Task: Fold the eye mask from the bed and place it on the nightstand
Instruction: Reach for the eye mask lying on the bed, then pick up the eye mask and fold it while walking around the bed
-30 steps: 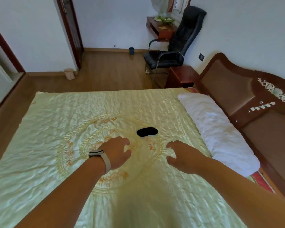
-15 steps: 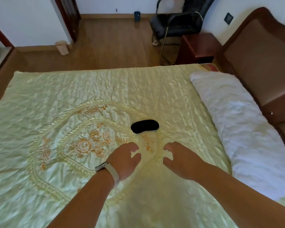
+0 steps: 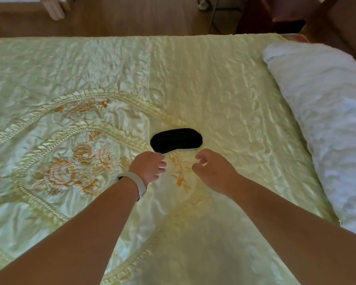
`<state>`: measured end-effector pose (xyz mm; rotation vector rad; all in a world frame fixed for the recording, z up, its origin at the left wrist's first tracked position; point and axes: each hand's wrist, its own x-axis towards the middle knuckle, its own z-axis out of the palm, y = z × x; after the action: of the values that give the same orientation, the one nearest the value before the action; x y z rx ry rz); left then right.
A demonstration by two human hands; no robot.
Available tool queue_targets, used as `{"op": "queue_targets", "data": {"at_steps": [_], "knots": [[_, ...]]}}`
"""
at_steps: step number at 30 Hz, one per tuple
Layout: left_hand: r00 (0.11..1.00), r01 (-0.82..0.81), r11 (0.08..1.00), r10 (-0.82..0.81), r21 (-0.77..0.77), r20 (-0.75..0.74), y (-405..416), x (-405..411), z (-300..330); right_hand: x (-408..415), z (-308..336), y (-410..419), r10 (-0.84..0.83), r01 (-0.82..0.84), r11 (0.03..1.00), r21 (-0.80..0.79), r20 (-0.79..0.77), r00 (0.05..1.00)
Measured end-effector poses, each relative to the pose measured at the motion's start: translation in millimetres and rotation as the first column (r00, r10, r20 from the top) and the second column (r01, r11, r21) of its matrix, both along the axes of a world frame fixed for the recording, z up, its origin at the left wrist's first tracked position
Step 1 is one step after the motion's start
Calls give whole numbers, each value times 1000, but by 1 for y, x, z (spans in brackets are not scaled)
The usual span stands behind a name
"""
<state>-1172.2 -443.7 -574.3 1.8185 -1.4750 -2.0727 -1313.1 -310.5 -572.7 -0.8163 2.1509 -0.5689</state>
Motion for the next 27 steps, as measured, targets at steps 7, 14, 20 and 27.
{"op": "queue_targets", "data": {"at_steps": [7, 14, 20, 27], "knots": [[983, -175, 982, 178, 71, -38, -30, -21, -75, -32, -81, -39, -358, 371, 928, -26, 210, 910], [958, -288, 957, 287, -30, -20, -59, -39, -130, -56, -128, -67, -528, 555, 828, -85, 219, 821], [983, -182, 980, 179, -84, -41, -64, -38, -156, -63, -144, -81, -479, 503, 851, -151, 168, 861], [991, -132, 976, 125, -175, -52, -55, -31, -152, -52, -139, -77, -442, 461, 868, -183, 136, 887]]}}
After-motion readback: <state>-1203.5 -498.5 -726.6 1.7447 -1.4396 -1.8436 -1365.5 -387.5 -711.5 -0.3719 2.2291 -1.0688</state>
